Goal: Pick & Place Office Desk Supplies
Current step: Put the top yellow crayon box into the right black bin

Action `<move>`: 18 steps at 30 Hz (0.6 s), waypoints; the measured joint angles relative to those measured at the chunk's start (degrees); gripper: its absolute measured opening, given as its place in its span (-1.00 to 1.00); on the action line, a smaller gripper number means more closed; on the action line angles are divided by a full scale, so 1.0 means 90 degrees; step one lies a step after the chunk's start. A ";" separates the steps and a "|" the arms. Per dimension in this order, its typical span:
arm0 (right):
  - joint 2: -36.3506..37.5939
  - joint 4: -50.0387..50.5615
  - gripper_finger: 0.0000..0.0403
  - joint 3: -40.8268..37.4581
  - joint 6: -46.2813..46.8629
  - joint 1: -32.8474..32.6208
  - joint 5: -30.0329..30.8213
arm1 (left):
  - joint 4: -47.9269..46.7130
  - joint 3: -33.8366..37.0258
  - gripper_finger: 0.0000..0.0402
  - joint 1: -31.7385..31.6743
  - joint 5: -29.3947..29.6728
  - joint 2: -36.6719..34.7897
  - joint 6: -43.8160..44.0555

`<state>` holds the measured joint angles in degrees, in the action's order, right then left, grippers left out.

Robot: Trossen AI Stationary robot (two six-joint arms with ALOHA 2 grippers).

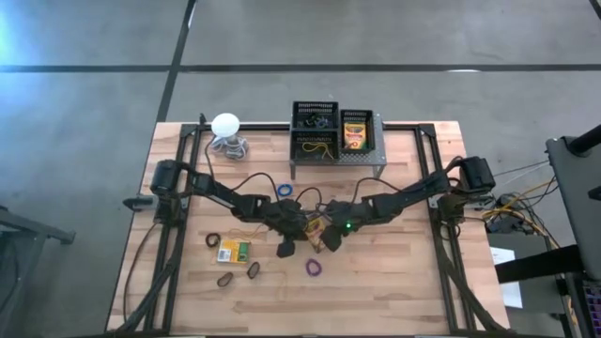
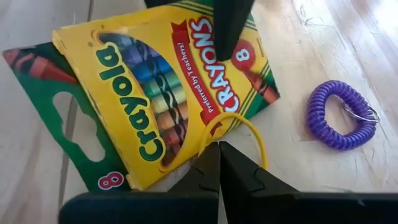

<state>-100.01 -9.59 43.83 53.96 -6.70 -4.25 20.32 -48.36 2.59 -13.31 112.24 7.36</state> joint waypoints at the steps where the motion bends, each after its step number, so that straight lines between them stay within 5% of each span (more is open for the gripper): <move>1: 0.0000 -0.0001 -0.43 0.0000 -0.0018 -0.0008 0.0024 | -0.0002 0.0000 -0.98 0.0000 0.0003 -0.0010 0.0001; 8: 0.0193 0.0011 -0.88 0.0000 -0.0148 -0.0314 0.0529 | -0.0517 -0.0003 -0.98 -0.0006 0.0049 -0.0488 0.0265; 12: 0.0592 0.0204 -0.84 -0.0107 -0.0180 -0.0727 0.1163 | -0.1211 -0.0007 -0.98 0.0044 0.0042 -0.1139 0.0447; 18: 0.1541 0.0202 -0.78 -0.0516 -0.0440 -0.1570 0.3212 | -0.1645 0.0074 -0.98 0.0392 0.0323 -0.1944 0.0272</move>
<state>-86.14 -7.77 39.19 50.00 -20.83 24.66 5.51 -47.69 6.12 -10.40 94.74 9.81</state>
